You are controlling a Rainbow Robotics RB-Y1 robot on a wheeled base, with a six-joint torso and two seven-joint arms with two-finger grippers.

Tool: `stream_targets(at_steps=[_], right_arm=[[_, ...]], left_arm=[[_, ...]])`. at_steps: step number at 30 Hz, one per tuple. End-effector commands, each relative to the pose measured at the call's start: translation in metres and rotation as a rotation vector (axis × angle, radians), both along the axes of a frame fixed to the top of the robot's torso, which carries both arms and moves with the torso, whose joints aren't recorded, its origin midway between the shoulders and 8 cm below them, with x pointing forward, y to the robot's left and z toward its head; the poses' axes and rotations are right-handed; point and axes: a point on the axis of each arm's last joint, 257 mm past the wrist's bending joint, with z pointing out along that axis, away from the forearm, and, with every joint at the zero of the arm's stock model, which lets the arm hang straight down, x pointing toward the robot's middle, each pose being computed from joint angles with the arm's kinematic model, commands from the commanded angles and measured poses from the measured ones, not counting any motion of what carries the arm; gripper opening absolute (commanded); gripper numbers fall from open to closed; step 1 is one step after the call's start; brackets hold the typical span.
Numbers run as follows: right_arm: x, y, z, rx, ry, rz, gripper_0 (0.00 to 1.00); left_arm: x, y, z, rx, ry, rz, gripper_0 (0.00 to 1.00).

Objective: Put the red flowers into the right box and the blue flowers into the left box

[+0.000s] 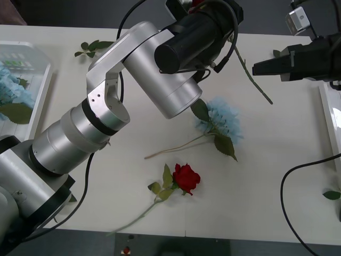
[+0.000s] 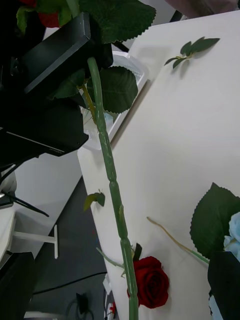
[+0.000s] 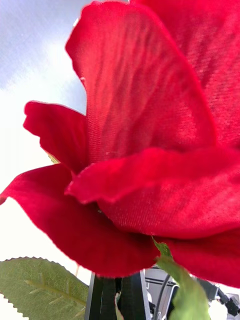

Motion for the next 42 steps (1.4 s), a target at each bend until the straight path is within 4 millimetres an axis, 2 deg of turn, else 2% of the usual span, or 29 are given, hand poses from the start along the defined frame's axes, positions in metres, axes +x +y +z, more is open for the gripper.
stream_targets(at_steps=[1,3,5,6,8,9,10,11,30,31,32,33,34,42], right_arm=[[0.006,0.021,0.03,0.028,-0.055,0.019,1.0],[0.008,0.025,0.032,0.038,-0.057,0.017,1.0],[0.008,0.03,0.032,0.042,-0.058,0.022,0.85],[0.008,0.031,0.033,0.046,-0.058,0.024,0.74],[0.008,0.035,0.032,0.051,-0.055,0.028,0.43],[0.008,0.036,0.032,0.05,-0.054,0.028,0.19],[0.008,0.037,0.031,0.051,-0.051,0.027,0.04],[0.009,0.037,0.031,0.051,-0.051,0.026,0.0],[0.012,0.044,0.036,0.059,-0.036,0.019,0.0],[0.013,0.043,0.037,0.06,-0.036,0.015,0.0],[0.013,0.044,0.037,0.061,-0.036,0.016,0.0],[0.014,0.043,0.038,0.062,-0.036,0.012,0.0],[0.013,0.043,0.038,0.062,-0.034,0.013,0.0],[0.015,0.04,0.039,0.061,-0.029,0.002,0.0]], left_arm=[[-0.02,-0.025,0.044,-0.052,-0.066,-0.054,0.0],[-0.02,-0.025,0.045,-0.052,-0.071,-0.055,0.0],[-0.02,-0.026,0.046,-0.053,-0.072,-0.056,0.0],[-0.019,-0.025,0.046,-0.053,-0.073,-0.054,0.0],[-0.019,-0.025,0.046,-0.052,-0.076,-0.054,0.0],[-0.019,-0.025,0.047,-0.052,-0.08,-0.054,0.0],[-0.02,-0.025,0.047,-0.052,-0.08,-0.054,0.0],[-0.019,-0.025,0.047,-0.052,-0.08,-0.052,0.0],[-0.017,-0.022,0.049,-0.046,-0.097,-0.044,0.0],[-0.017,-0.021,0.049,-0.045,-0.097,-0.043,0.17],[-0.016,-0.02,0.048,-0.044,-0.096,-0.041,0.66],[-0.016,-0.021,0.049,-0.044,-0.098,-0.041,0.93],[-0.016,-0.02,0.05,-0.043,-0.1,-0.041,1.0],[-0.014,-0.016,0.05,-0.041,-0.107,-0.035,1.0]])
